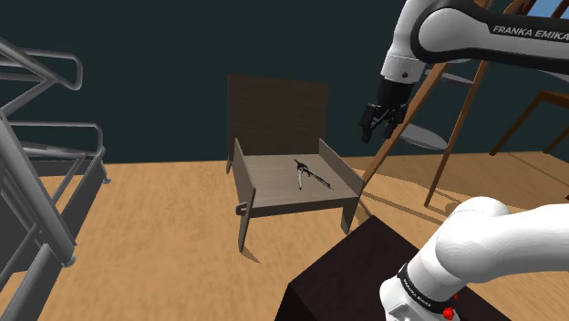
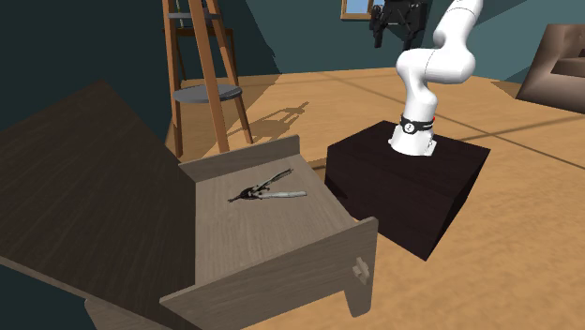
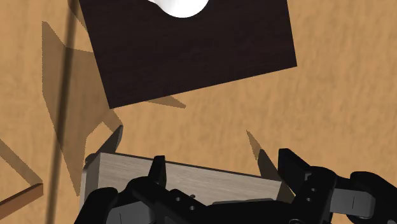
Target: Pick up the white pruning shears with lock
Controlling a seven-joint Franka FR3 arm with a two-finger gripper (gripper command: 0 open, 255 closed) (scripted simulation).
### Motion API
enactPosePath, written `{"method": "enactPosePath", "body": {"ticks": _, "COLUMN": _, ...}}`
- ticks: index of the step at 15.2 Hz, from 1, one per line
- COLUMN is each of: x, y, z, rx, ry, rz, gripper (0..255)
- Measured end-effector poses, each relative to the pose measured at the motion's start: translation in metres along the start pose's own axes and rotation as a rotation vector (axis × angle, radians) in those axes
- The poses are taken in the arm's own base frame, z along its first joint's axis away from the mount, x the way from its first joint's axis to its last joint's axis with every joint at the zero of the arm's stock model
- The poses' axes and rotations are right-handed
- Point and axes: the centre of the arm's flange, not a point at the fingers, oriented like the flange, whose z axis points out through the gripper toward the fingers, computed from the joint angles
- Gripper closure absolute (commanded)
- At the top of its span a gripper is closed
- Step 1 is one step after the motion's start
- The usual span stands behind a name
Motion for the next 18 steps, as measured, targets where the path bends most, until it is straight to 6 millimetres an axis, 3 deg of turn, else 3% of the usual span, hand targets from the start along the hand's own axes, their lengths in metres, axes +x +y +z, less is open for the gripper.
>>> {"method": "enactPosePath", "body": {"ticks": 4, "x": 0.018, "y": 0.005, "z": 0.018, "rx": -0.002, "ry": -0.002, "rz": 0.004, "gripper": 0}}
{"method": "enactPosePath", "body": {"ticks": 18, "x": 0.148, "y": 0.046, "z": 0.141, "rx": -0.015, "ry": -0.012, "rz": 0.028, "gripper": 0}}
